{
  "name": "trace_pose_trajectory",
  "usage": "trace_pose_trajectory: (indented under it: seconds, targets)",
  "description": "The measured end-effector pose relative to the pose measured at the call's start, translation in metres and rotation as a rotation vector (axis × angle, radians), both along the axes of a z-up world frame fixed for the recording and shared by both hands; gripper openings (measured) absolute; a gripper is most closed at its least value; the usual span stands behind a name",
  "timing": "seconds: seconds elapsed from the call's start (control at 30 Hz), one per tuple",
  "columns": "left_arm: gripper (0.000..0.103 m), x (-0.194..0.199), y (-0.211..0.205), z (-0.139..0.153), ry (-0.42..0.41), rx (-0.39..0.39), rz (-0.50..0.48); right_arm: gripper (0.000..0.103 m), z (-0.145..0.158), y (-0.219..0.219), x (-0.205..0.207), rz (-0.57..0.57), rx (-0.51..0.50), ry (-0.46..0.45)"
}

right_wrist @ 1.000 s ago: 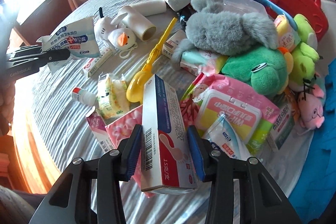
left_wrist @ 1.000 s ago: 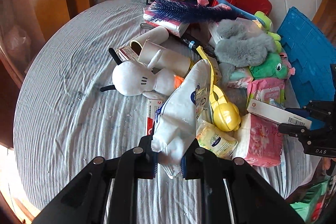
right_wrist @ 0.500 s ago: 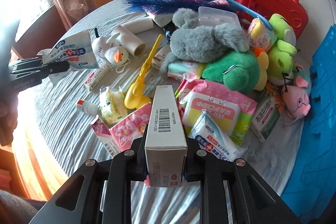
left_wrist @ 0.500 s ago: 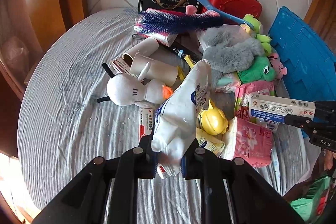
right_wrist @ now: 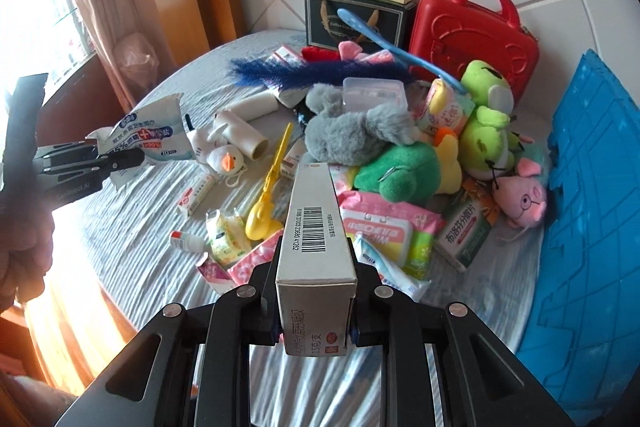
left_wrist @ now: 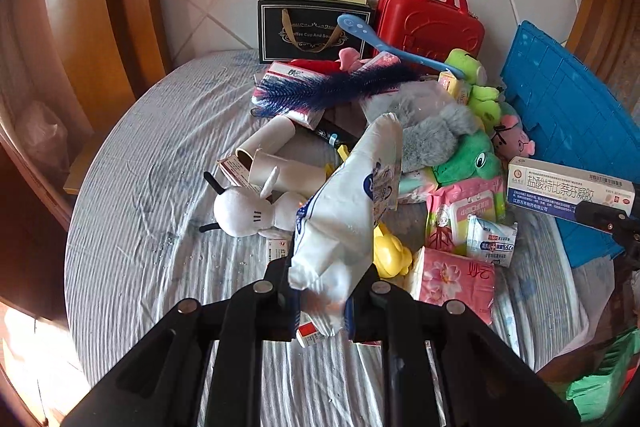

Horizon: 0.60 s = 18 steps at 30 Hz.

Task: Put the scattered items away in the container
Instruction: 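Lift and carry the wipes pack and medicine box over the blue crate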

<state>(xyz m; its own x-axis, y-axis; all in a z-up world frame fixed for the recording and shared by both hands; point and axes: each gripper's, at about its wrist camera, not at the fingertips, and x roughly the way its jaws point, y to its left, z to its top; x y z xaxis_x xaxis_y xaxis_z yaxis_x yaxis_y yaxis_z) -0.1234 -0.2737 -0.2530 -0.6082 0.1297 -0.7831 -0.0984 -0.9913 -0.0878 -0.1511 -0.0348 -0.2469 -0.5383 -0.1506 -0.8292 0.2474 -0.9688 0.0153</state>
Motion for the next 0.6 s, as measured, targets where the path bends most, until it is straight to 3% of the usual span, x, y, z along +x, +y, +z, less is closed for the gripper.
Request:
trace_pose_trajectory:
  seconds: [0.6]
  targets:
    - [0.015,0.025,0.050,0.137,0.218,-0.005,-0.032,0.022,0.111,0.042,0.058,-0.099,-0.093,0.166]
